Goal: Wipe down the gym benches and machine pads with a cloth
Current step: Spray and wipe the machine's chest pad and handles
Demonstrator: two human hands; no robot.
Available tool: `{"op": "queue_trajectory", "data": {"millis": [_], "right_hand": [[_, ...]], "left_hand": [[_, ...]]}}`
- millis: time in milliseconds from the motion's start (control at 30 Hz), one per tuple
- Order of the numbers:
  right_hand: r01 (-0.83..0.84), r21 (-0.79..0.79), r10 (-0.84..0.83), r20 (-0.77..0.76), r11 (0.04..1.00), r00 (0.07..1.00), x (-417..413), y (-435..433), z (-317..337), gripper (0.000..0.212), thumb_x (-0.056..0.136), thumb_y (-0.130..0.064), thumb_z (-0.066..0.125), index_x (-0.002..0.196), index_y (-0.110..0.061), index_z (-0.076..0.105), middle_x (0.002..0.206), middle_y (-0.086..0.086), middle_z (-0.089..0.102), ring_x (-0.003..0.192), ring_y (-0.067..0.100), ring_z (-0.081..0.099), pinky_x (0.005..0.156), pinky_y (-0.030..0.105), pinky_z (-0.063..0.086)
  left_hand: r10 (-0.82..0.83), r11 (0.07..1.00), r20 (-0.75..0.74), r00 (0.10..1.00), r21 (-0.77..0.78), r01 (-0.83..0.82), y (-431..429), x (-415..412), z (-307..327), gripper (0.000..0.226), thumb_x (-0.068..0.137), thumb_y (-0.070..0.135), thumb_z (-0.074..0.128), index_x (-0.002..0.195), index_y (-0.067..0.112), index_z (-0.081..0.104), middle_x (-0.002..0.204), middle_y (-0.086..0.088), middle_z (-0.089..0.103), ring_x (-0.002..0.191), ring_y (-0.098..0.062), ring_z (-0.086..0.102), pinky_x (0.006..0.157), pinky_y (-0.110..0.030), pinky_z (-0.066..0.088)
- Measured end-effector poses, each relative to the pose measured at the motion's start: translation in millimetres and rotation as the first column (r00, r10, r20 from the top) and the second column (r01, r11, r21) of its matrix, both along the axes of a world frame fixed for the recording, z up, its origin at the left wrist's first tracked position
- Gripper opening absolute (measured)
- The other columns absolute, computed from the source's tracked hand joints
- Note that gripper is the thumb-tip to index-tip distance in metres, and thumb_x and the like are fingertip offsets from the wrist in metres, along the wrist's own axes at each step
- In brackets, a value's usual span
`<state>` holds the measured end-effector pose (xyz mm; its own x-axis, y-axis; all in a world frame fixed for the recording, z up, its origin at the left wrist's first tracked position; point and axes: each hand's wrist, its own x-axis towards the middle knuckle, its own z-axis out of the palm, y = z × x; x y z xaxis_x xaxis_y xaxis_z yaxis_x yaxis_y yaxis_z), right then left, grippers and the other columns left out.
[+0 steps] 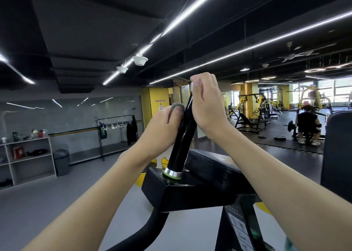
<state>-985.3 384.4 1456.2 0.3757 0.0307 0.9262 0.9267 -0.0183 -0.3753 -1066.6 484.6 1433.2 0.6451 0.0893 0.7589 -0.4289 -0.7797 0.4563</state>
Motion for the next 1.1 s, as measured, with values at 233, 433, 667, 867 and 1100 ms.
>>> {"op": "queue_trajectory", "data": {"millis": [233,433,667,867,1100], "right_hand": [[-0.016,-0.017,0.016,-0.006,1.000,1.000,-2.6,-2.5,1.0,0.023,0.105,-0.016,0.033,0.103,-0.008,0.055,0.100,-0.001,0.049,0.086,0.009,0.049,0.071,0.013,0.040],[-0.128,0.017,0.129,-0.118,0.992,0.985,-10.0,-5.3,2.7,0.024,0.105,-0.015,0.033,0.103,-0.014,0.057,0.099,-0.007,0.049,0.089,0.008,0.049,0.075,0.018,0.042],[-0.263,-0.100,0.237,-0.219,0.960,0.946,-18.9,-32.1,-11.3,0.043,0.106,-0.019,0.034,0.149,-0.022,0.037,0.143,-0.016,0.039,0.132,-0.003,0.034,0.112,0.020,0.028],[-0.047,-0.245,0.070,0.085,0.968,0.994,-46.7,-53.0,-78.3,0.049,0.098,-0.034,0.043,0.145,-0.026,0.034,0.130,-0.012,0.032,0.118,0.005,0.040,0.102,0.039,0.044],[-0.273,0.110,0.279,-0.046,0.956,0.959,-48.5,-45.9,-62.5,0.030,0.097,-0.018,0.056,0.117,-0.040,0.047,0.119,0.012,0.050,0.096,0.024,0.061,0.078,0.041,0.057]], "left_hand": [[0.103,0.981,-0.172,0.980,0.177,-0.072,21.6,-23.3,-24.6,0.034,0.107,0.033,0.037,0.081,0.018,0.053,0.062,0.008,0.050,0.052,-0.004,0.043,0.053,-0.022,0.035],[0.301,0.892,-0.226,0.927,0.409,-0.190,26.3,-53.7,-14.3,0.028,0.106,0.039,0.037,0.088,0.024,0.054,0.072,0.005,0.062,0.059,-0.005,0.056,0.055,-0.022,0.044],[0.169,0.909,0.101,0.980,0.368,-0.195,-22.9,-23.6,0.4,0.013,0.105,0.027,0.040,0.095,0.020,0.036,0.087,0.005,0.042,0.065,-0.009,0.044,0.056,-0.022,0.031],[0.139,0.975,-0.036,0.990,0.178,-0.131,-20.7,-57.5,-10.1,0.026,0.105,0.041,0.035,0.083,0.028,0.038,0.077,0.007,0.052,0.064,-0.004,0.050,0.058,-0.021,0.038],[-0.054,0.996,-0.333,0.942,0.046,0.073,-57.6,-55.9,33.9,0.078,0.101,0.062,0.011,0.104,0.012,0.072,0.086,-0.003,0.072,0.077,-0.016,0.068,0.081,-0.027,0.050]]}}
